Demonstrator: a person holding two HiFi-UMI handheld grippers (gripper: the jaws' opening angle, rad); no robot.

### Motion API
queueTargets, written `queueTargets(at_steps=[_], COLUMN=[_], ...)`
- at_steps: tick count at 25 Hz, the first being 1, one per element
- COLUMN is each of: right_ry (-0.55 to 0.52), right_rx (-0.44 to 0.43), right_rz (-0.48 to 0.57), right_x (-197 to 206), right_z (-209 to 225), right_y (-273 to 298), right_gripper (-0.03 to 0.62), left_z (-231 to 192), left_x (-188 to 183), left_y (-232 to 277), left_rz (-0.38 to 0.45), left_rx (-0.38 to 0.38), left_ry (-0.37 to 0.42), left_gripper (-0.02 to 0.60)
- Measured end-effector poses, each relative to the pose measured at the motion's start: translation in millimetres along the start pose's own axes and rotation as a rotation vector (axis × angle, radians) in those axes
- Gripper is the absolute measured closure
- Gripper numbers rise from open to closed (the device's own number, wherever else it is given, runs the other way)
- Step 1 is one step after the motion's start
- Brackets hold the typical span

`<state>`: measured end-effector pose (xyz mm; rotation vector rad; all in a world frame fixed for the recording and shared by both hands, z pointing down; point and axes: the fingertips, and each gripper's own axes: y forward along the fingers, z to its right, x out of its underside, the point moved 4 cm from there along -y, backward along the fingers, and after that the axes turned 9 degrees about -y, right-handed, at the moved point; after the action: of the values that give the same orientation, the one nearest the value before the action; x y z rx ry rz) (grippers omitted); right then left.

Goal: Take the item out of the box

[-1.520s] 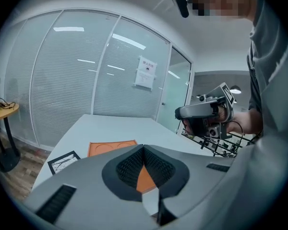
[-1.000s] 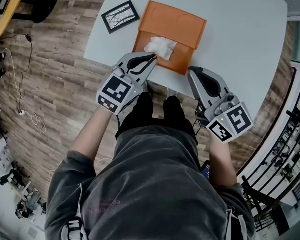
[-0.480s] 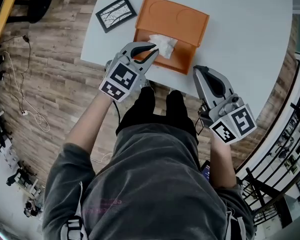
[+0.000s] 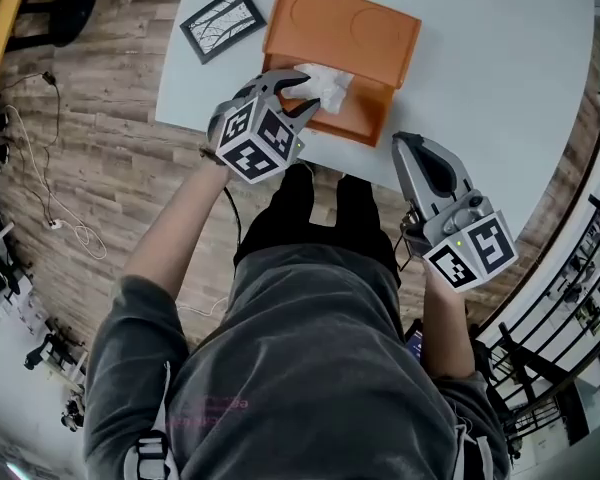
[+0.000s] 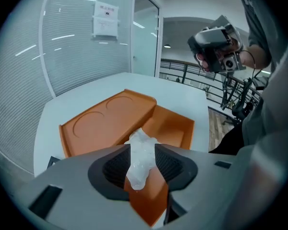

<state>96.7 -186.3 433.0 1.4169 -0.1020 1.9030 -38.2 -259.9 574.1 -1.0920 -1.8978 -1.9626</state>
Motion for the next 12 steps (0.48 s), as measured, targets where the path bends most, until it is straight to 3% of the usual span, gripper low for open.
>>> queueTargets(at_steps=[7,12], right_ry=[0.025,0.036], right_rx=[0.011,0.014], right_rz=[-0.017,-0.023], right_x=[-2,6], right_z=[20,26], right_y=[-4,-4], right_gripper=[0.591,0.591], left_z=[2,4], left_x=[2,11], left_y=[29,41], left_rz=[-0.198,-0.267], left_rx=[0.023,0.019], left_ry=[0.174,0.248], left_gripper=[0.331,0.324])
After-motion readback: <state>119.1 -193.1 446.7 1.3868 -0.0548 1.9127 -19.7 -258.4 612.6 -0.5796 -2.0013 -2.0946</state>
